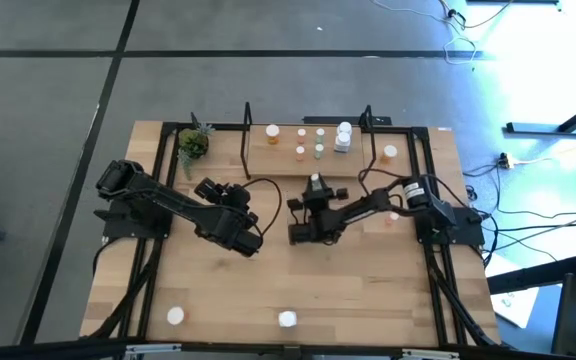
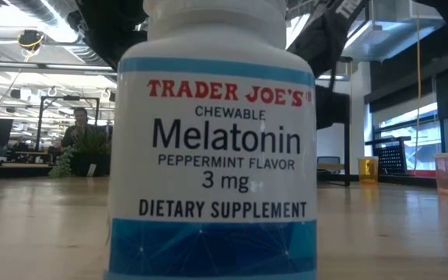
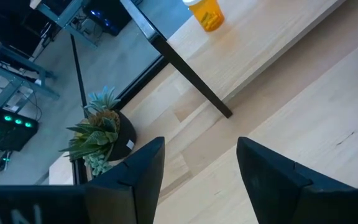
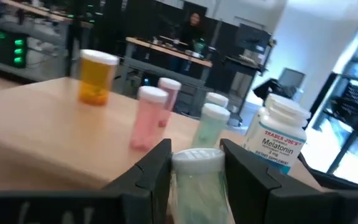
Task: Pick and place medicine bottles onto shelf by color
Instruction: Put the green pill bottle on the shelf aligned with the green bottles
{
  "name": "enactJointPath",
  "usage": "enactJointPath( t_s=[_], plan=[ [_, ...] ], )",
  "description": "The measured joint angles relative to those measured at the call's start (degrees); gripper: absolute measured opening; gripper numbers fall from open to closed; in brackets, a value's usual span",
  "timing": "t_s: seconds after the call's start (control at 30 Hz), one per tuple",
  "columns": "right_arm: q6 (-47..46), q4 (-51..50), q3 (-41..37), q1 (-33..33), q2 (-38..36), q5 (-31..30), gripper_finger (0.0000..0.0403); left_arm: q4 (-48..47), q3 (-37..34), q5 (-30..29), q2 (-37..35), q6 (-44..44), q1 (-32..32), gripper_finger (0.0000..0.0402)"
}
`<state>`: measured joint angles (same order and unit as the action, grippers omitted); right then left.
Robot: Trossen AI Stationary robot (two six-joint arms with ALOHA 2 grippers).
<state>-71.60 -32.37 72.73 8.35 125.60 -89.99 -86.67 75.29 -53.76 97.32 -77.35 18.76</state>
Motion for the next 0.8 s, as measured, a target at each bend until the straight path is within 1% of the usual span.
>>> enactJointPath(
  t_s=[0.37, 0.47, 0.67, 0.8],
  plan=[
    [-0.2, -1.9, 0.0, 9.5, 0.0, 0.0, 0.0127, 0.1, 0.0, 0.1, 0.0, 1.0, 0.0, 0.0195],
    [-0.1, -4.2, 0.0, 12.1, -0.2, 0.0, 0.0127, 2.7, 0.0, 1.0, 0.0, 7.4, 0.0, 0.0195],
    [1.5, -6.9, 0.0, 16.4, -0.5, -0.1, 0.0127, 9.4, 0.0, 1.8, 0.0, 25.6, 0.2, 0.0195],
    [1.3, -8.5, 0.0, 18.3, -0.7, -0.1, 0.0127, 12.5, 0.0, 3.0, 0.0, 32.4, 0.1, 0.0195]
  ],
)
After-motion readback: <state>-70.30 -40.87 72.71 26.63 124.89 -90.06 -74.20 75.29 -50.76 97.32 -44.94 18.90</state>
